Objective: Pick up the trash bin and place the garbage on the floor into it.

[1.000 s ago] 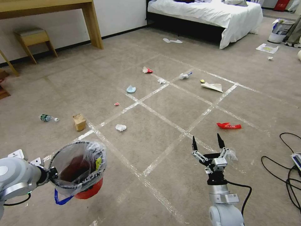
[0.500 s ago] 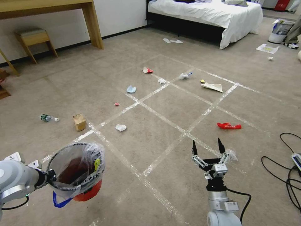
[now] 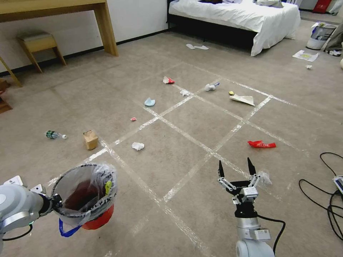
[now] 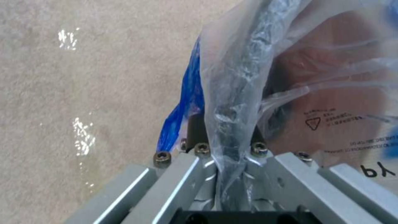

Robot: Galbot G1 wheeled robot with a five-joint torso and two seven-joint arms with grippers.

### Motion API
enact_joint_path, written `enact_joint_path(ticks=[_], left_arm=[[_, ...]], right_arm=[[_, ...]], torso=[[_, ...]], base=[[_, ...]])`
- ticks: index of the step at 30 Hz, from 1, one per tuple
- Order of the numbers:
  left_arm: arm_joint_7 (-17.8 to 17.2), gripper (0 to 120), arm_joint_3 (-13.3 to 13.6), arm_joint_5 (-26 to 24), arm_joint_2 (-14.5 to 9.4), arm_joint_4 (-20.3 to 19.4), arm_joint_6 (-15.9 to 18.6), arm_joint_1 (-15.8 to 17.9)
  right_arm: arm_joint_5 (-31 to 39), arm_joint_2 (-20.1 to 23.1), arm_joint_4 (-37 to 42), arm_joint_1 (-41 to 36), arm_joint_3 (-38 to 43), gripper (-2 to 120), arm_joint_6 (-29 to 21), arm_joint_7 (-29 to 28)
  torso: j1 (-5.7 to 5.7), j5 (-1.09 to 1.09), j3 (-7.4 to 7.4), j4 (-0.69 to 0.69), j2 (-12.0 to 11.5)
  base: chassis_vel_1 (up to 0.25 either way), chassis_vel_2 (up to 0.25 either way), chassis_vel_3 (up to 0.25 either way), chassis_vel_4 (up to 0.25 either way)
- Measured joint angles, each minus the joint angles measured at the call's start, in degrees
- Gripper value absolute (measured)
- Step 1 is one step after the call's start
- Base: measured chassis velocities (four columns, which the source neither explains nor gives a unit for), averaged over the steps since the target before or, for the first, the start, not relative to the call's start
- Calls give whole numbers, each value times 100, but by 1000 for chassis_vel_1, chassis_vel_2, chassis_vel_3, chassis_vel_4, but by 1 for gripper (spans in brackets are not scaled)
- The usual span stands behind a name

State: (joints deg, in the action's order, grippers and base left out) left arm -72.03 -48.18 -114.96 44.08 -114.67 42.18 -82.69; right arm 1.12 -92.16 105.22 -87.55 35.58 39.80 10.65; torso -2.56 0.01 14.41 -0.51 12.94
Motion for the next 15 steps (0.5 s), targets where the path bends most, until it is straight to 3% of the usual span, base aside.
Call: enact_joint_path(ticks=[15], left_arm=[[49, 1, -2, 100, 53, 69, -1, 38]], right_arm=[[6, 66, -15, 17, 54, 100, 6, -6]], torso=[[-1, 0, 1, 0, -1]], base=[[-138, 137, 145, -146]])
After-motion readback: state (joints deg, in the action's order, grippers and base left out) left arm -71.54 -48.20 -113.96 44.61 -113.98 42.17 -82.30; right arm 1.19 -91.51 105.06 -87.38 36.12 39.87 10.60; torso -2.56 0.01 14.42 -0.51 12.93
